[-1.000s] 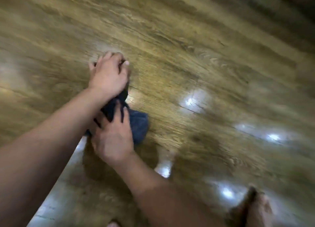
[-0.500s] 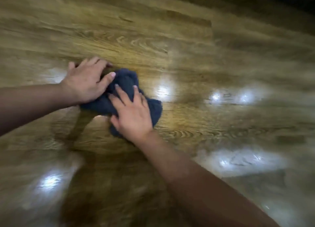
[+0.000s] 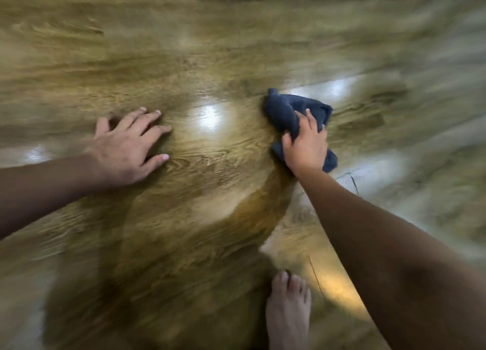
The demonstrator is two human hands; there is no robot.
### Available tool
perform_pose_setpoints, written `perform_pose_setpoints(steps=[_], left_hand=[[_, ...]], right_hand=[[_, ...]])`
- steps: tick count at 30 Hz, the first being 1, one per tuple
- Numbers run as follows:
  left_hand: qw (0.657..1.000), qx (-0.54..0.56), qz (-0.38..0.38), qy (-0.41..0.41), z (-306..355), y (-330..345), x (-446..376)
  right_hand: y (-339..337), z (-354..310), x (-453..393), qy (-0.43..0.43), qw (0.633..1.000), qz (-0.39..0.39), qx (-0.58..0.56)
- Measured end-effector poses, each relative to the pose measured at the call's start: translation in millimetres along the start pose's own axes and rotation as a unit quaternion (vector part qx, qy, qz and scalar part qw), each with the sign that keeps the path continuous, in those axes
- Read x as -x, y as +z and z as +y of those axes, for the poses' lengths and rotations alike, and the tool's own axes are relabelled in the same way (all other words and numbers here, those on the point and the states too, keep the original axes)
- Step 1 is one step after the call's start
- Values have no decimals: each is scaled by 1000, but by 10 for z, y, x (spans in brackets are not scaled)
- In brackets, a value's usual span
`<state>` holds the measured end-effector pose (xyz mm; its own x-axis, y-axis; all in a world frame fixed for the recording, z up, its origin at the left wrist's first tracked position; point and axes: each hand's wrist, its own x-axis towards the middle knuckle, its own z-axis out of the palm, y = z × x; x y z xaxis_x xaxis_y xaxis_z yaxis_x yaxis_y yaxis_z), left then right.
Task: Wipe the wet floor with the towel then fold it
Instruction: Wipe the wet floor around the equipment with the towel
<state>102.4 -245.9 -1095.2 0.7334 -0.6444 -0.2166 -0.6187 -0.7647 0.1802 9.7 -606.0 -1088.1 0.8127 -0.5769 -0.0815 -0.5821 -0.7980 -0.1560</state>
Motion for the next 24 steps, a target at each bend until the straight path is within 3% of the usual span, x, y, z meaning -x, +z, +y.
perform_pose_setpoints(steps=[4, 7, 13, 15, 19, 22, 24], left_hand=[[999, -40, -8, 4, 210, -33, -52], [999, -52, -1, 8, 272, -34, -10], [996, 59, -27, -67, 305, 68, 283], [984, 124, -38, -119, 329, 46, 322], [966, 213, -26, -142, 228, -83, 332], [947, 287, 9, -146, 55, -204, 308], [955, 267, -2, -126, -77, -282, 396]], right_hand=[[-178, 800, 229, 166, 986, 14, -26], [-214, 1070, 462, 244, 969, 23, -45], [-126, 526, 744, 271, 961, 15, -46], [-21, 99, 911, 231, 972, 13, -34], [241, -874, 1384, 42, 998, -34, -10], [401, -1558, 1894, -78, 995, -60, 0], [485, -1941, 2266, -165, 982, -88, 3]])
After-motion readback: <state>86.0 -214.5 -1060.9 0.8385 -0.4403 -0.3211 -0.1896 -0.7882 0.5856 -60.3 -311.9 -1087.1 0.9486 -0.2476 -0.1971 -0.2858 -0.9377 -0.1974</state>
